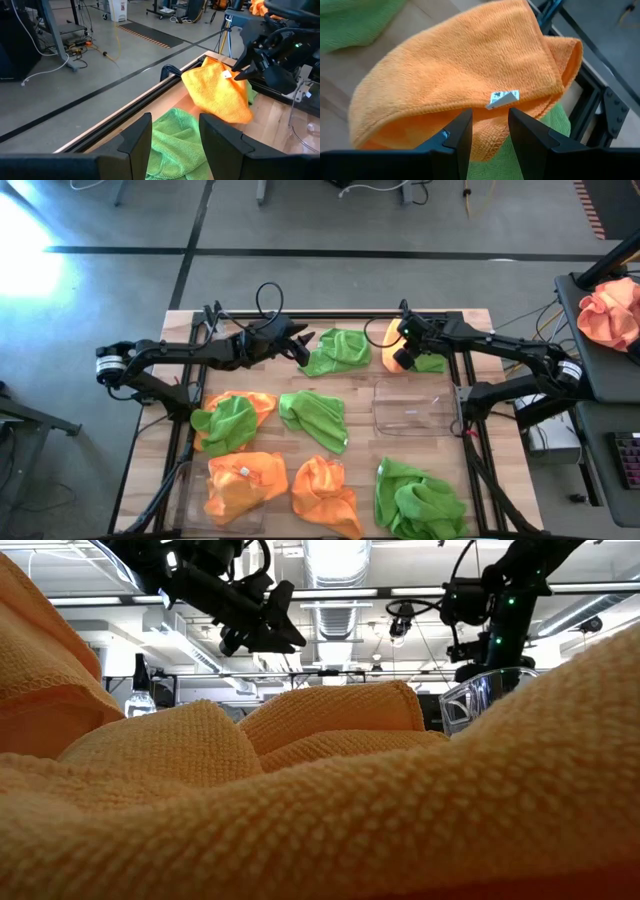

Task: Sort microfiber towel by color & place in baskets
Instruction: Put the top right yellow towel into the left transparent bin

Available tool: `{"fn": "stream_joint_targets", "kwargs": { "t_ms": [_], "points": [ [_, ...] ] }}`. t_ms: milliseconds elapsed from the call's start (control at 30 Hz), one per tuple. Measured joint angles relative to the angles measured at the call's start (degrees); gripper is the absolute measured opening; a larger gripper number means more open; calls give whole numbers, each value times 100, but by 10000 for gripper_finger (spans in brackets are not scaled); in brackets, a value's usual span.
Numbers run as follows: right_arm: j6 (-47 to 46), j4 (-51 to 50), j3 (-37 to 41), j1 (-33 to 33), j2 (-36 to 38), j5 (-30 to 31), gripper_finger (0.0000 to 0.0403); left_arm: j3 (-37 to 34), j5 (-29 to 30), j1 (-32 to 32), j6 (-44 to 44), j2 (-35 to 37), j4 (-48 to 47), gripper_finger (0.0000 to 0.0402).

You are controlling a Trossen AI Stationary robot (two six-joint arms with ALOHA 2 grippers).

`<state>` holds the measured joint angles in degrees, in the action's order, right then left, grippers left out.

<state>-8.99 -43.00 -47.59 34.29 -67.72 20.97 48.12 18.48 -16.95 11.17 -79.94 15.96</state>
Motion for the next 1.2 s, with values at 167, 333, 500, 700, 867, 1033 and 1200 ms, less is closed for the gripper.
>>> {"fn": "stream_joint_targets", "kwargs": {
  "t_ms": [167, 333, 500, 700, 867, 1033, 1200],
  "points": [
    [327, 6, 43, 69, 0, -21, 121, -2, 0, 0, -17, 0, -6, 149],
    [937, 23, 46, 63, 0, -289, 116, -2, 0, 0, -17, 0, -10, 149],
    [2088, 55, 50, 63, 0, -301, 108, -2, 0, 0, -17, -75, 6, 149],
    [3331, 291, 50, 63, 0, -340, 102, -4, -1, 0, 73, -338, 146, 149],
    [3833, 613, 50, 63, 0, -661, 104, -7, -2, 7, 253, -541, 258, 149],
    [4121, 479, 70, 61, 0, -1093, 104, -7, -2, 13, 285, -553, 416, 149],
    [4970, 330, 151, 61, 0, -1084, 111, -7, -2, 13, 287, -553, 510, 149]
  ]
}}
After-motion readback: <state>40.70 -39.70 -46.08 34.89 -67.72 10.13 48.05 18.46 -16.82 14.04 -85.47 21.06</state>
